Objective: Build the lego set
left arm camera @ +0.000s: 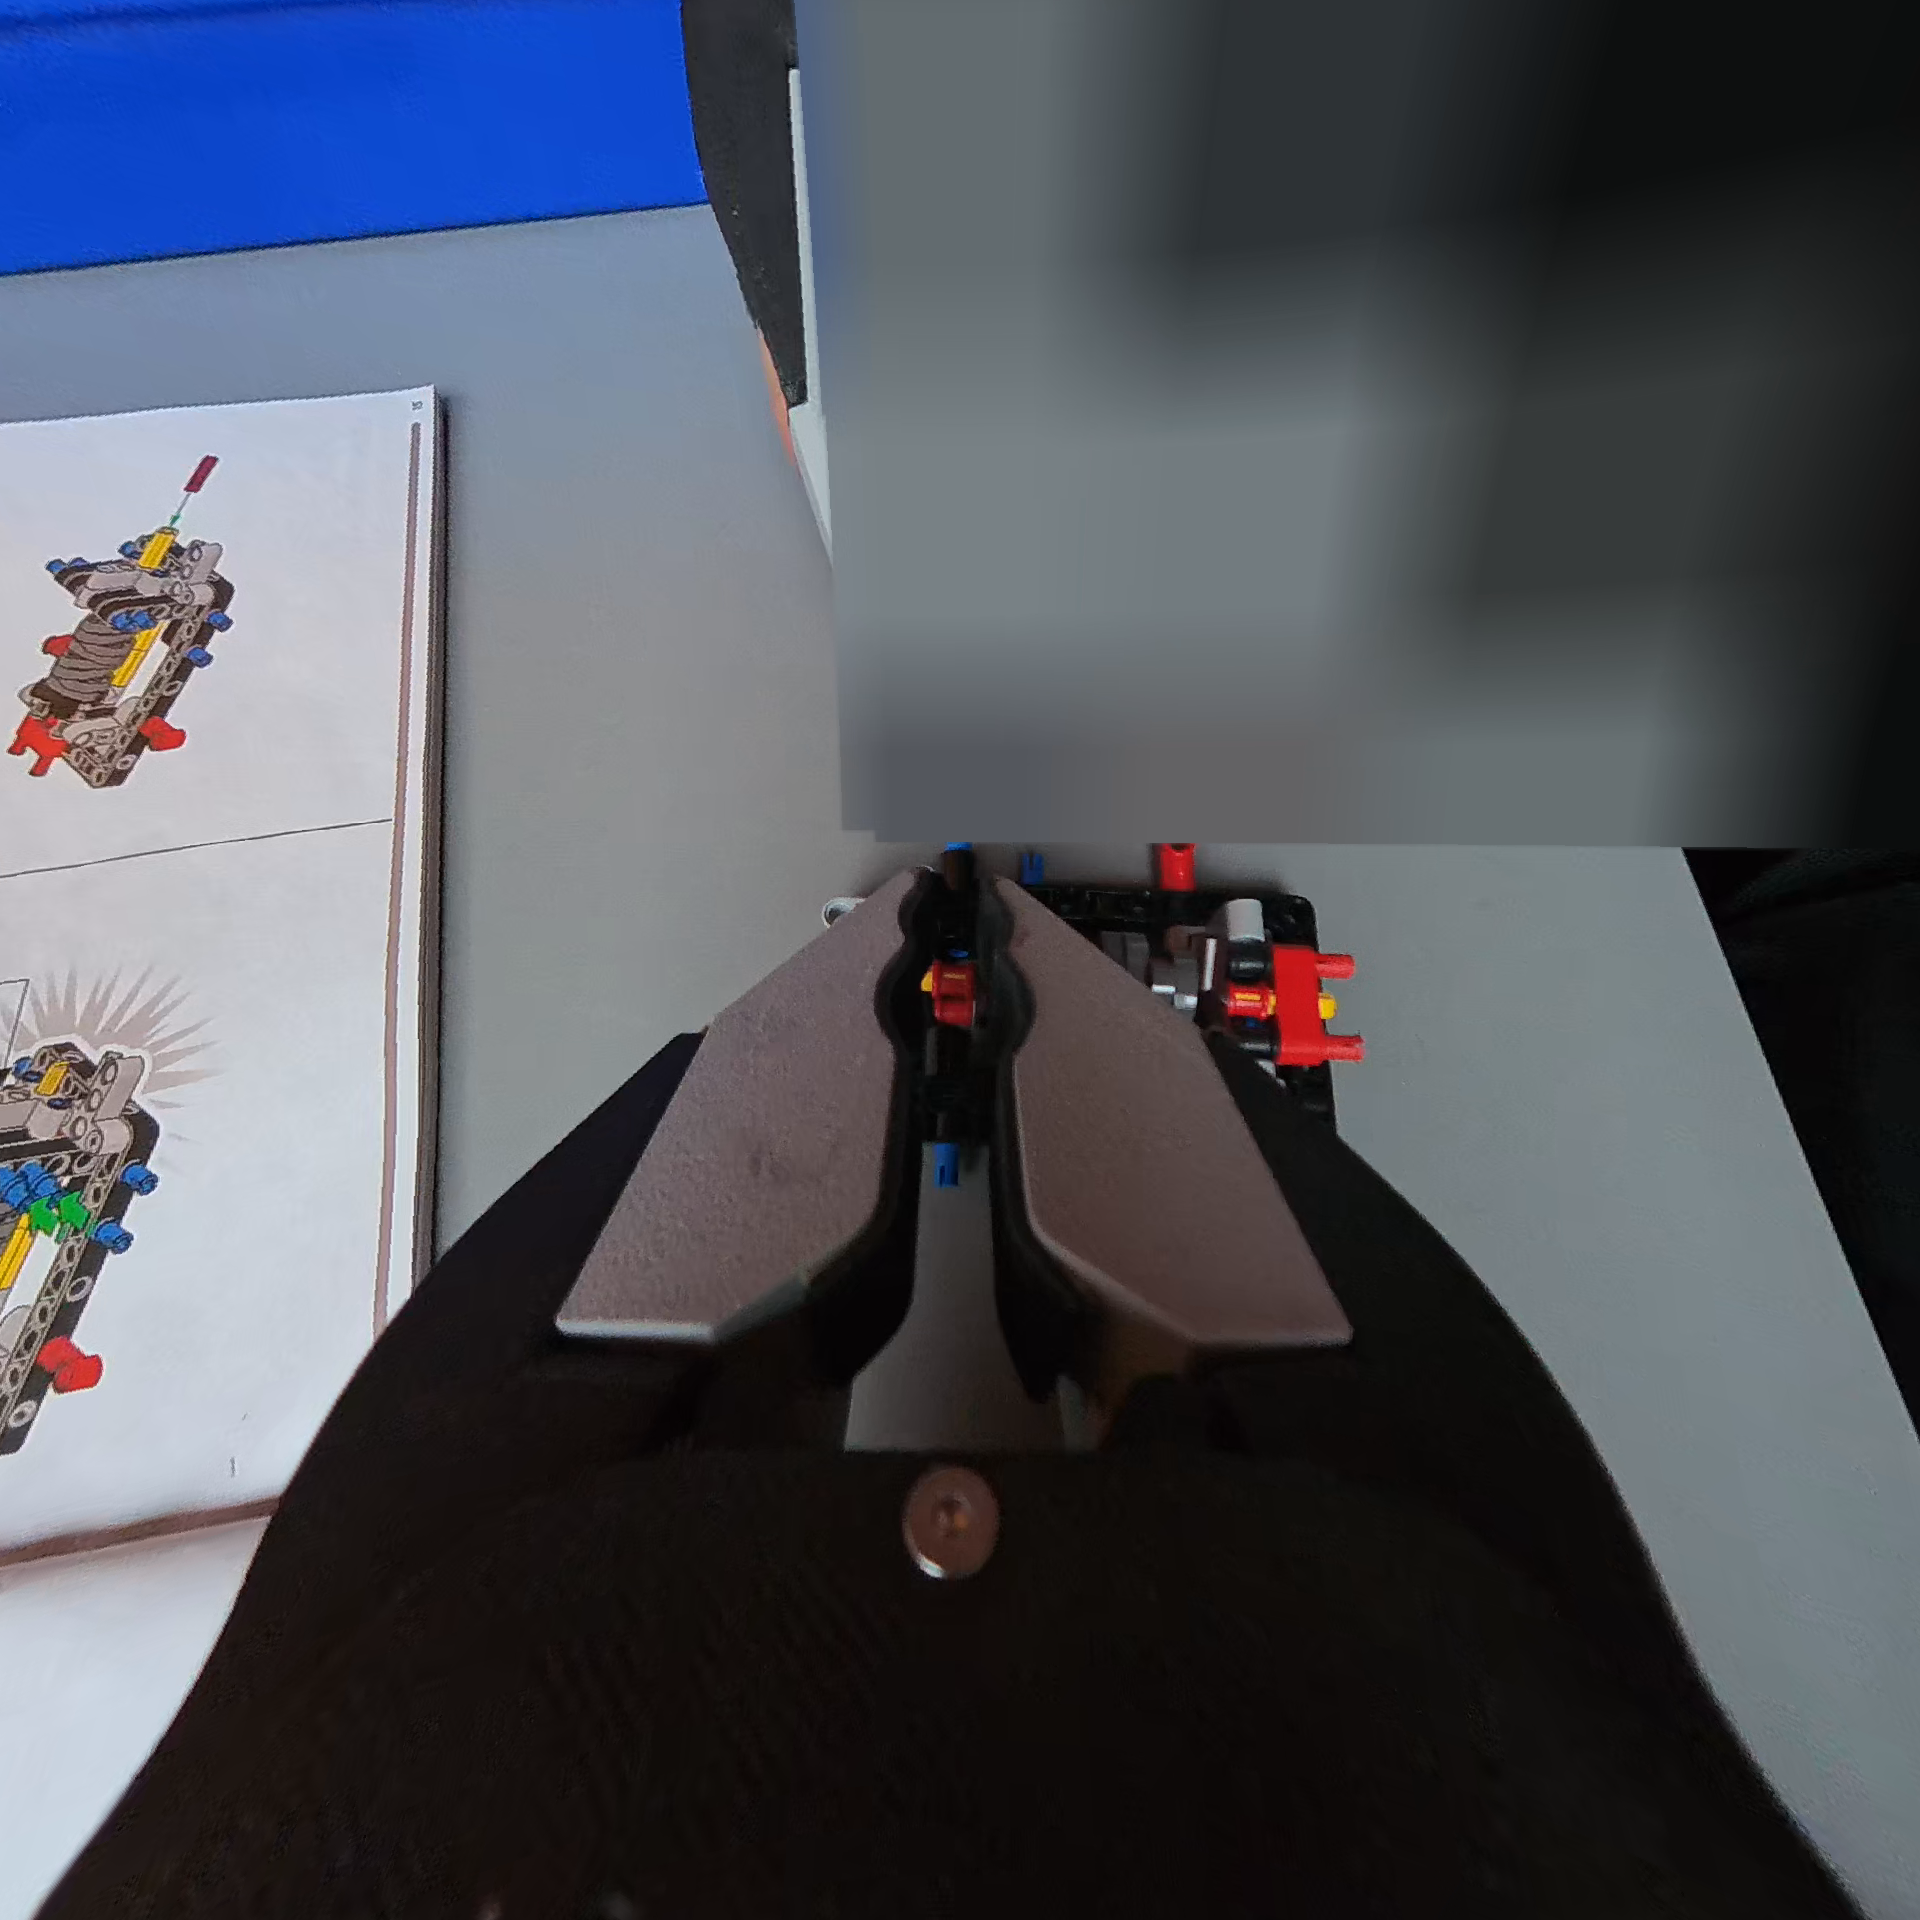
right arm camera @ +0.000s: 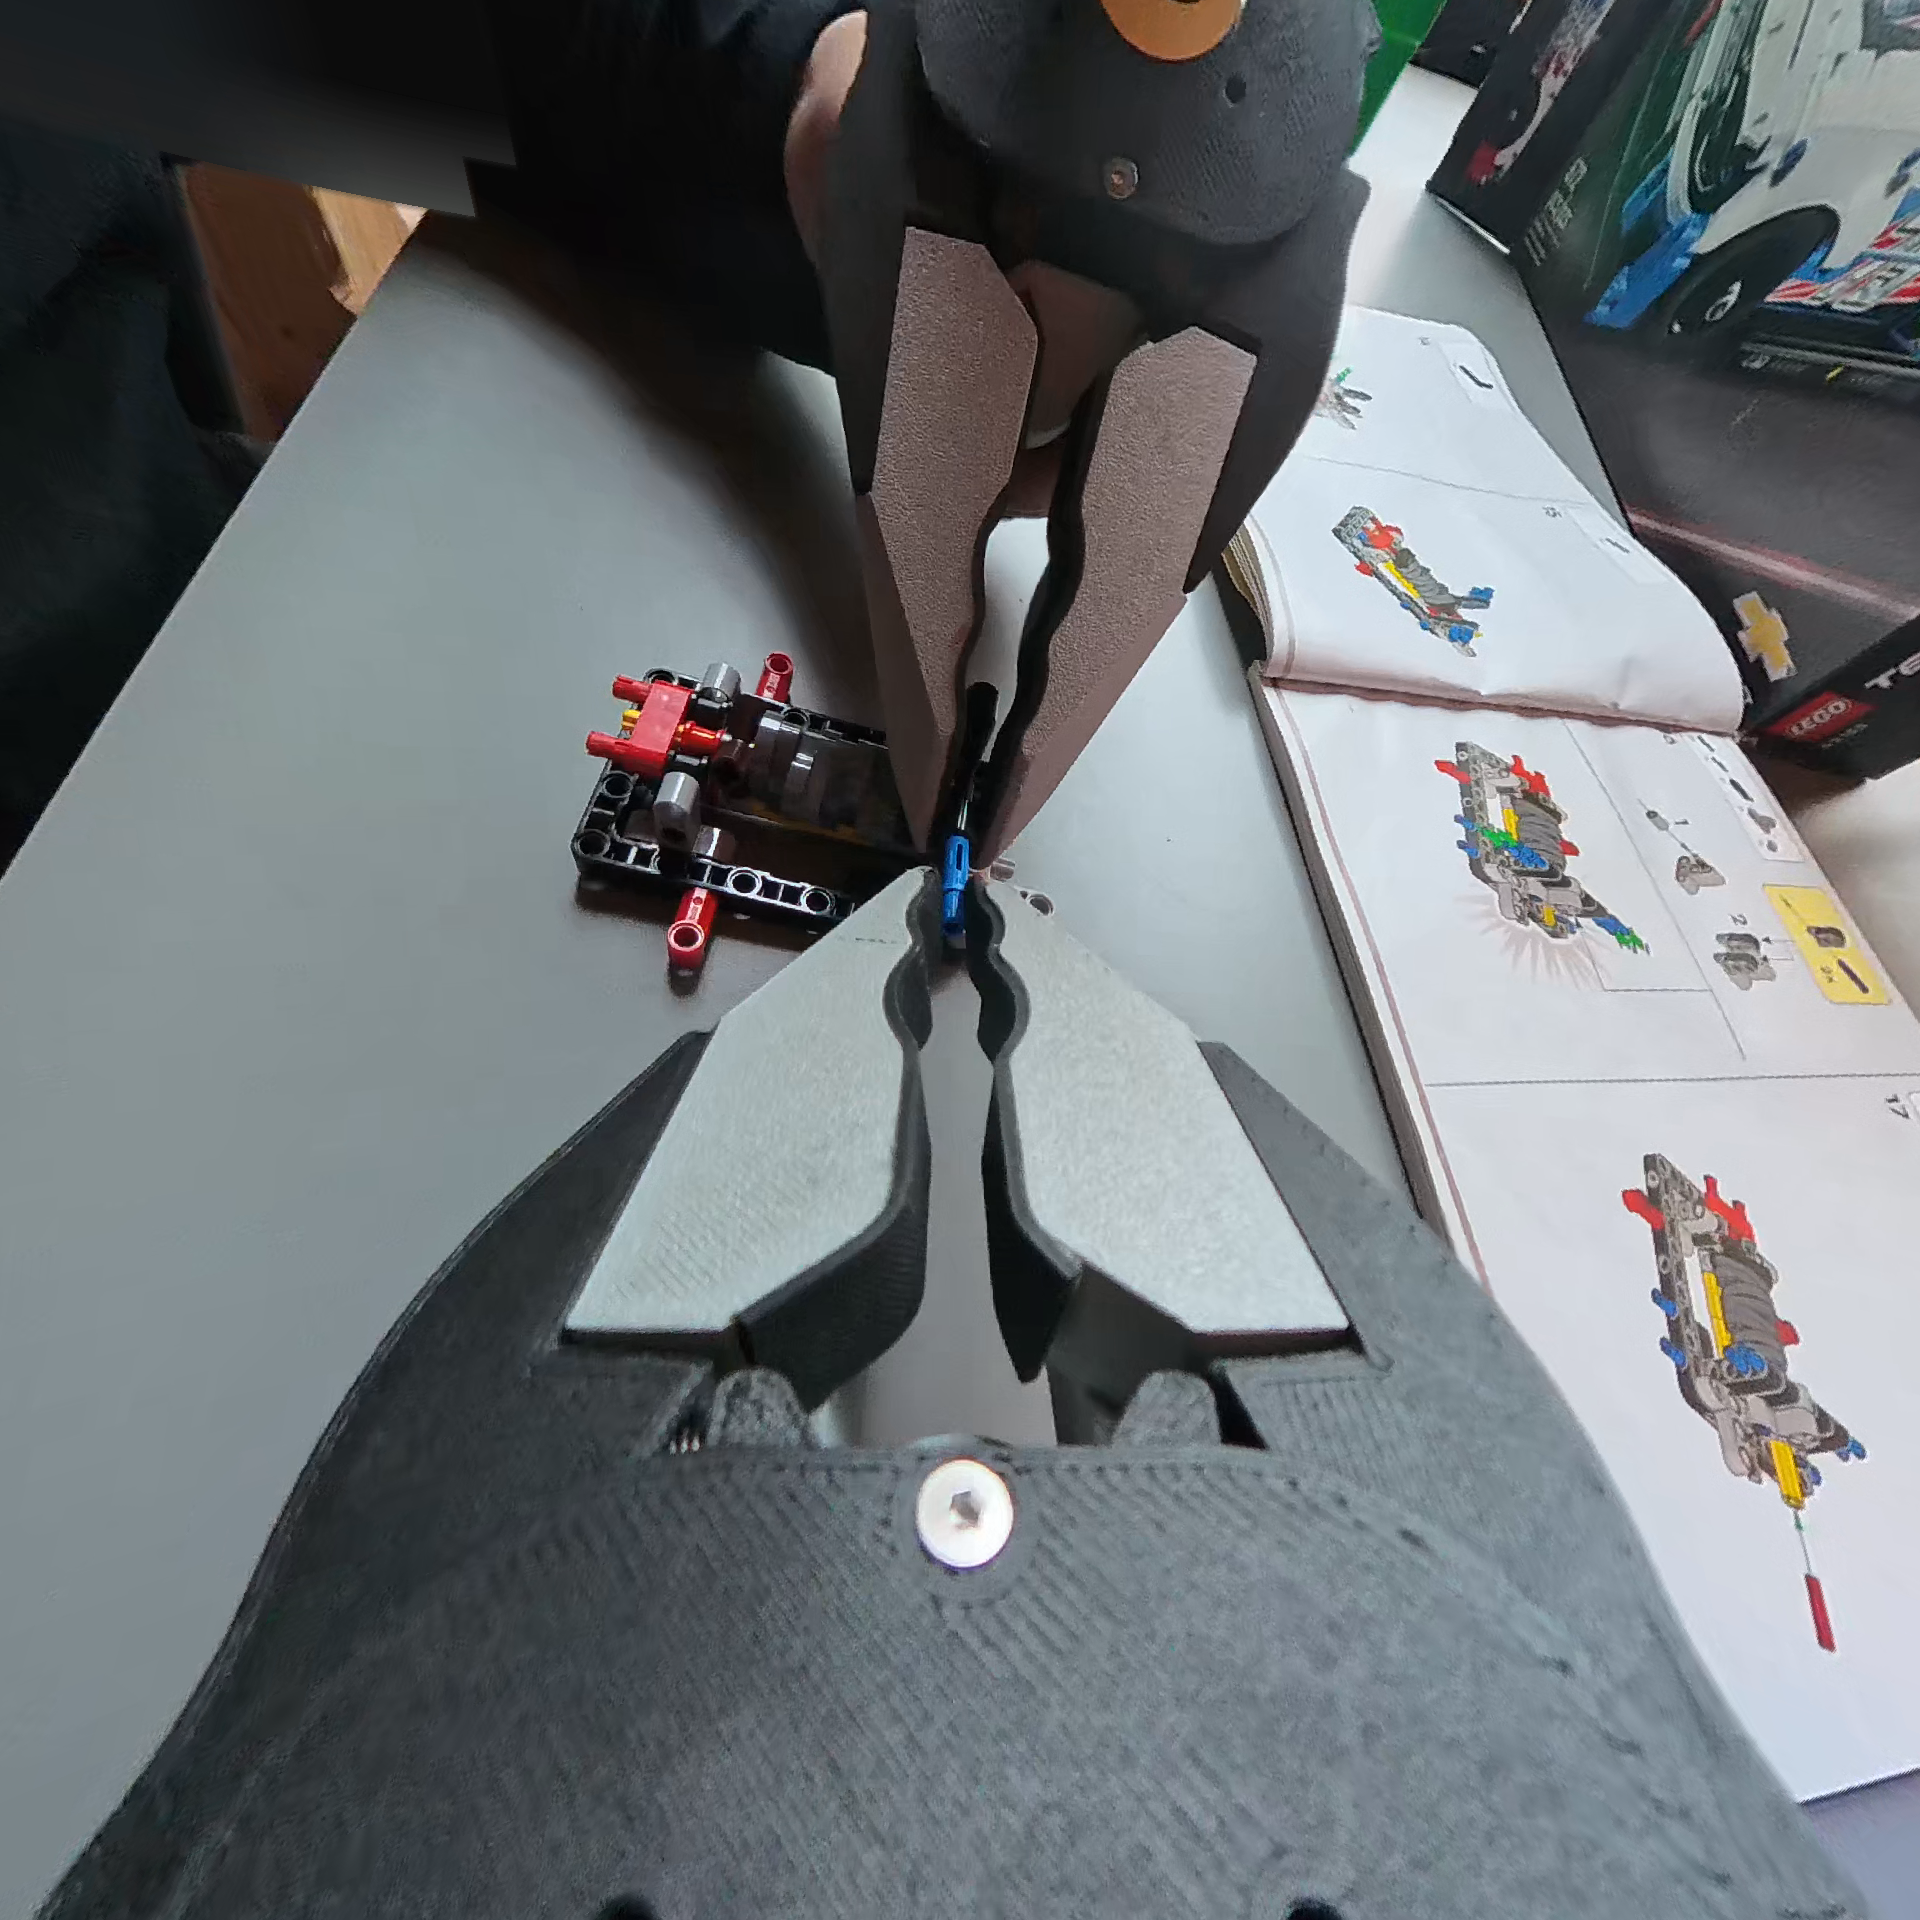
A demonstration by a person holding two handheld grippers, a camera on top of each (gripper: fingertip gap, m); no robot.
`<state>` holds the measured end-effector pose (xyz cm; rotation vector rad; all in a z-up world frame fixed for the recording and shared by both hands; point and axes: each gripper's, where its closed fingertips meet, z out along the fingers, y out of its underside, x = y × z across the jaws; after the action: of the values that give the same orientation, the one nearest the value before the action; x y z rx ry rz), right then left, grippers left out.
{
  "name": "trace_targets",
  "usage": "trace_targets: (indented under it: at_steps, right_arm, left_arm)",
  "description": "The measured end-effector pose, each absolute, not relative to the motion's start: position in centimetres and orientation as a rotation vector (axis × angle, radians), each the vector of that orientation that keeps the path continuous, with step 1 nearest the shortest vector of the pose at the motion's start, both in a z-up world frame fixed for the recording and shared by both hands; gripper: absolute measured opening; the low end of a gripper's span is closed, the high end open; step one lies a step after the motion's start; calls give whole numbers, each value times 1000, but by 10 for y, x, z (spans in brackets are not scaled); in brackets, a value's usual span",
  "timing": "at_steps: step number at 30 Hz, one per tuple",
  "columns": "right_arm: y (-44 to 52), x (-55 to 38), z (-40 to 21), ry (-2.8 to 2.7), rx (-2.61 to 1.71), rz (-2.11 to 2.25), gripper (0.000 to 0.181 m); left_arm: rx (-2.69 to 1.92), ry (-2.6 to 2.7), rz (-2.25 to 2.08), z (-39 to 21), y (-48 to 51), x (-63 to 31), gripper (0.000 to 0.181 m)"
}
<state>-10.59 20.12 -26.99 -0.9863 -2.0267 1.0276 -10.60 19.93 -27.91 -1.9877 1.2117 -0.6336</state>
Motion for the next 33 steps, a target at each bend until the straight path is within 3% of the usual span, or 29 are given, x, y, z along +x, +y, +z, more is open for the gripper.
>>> trace_targets:
  at_steps: [33]
  right_arm:
    - [205, -110, -273, -1963, -1203, 931, 1]
  left_arm:
    - [-2023, 1129, -502, -279, 207, -103, 6]
